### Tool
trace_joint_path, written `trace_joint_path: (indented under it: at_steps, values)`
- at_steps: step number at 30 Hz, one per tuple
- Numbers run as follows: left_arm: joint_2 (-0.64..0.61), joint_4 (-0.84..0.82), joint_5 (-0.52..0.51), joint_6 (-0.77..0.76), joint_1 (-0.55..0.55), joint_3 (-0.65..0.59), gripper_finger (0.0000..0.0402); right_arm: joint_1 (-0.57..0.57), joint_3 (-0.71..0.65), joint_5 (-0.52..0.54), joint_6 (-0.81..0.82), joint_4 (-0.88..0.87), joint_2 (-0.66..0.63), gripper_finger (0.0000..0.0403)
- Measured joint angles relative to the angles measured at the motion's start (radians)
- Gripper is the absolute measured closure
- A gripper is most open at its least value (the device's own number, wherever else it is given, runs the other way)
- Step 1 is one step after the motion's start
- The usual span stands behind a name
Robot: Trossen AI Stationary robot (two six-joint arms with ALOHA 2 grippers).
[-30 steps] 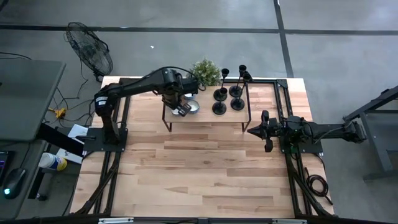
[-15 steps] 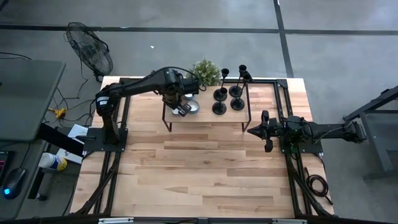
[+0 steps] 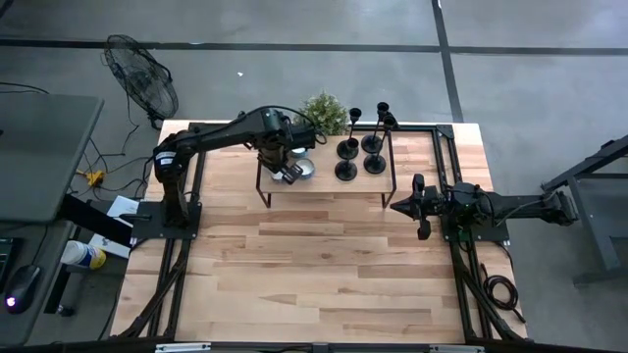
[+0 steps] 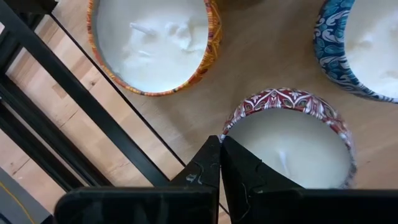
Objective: Pick & Place candle stick holders
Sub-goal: Put the red scented candle on the shelf
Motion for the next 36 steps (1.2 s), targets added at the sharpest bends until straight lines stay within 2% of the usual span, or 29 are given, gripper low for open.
trace_joint_path:
  at_steps: [36]
  values:
    - [-0.001,-0.001,-0.003,-0.013,0.0,0.0,0.0401,0.0,0.0,0.0,0.0,0.0,0.0,0.0402]
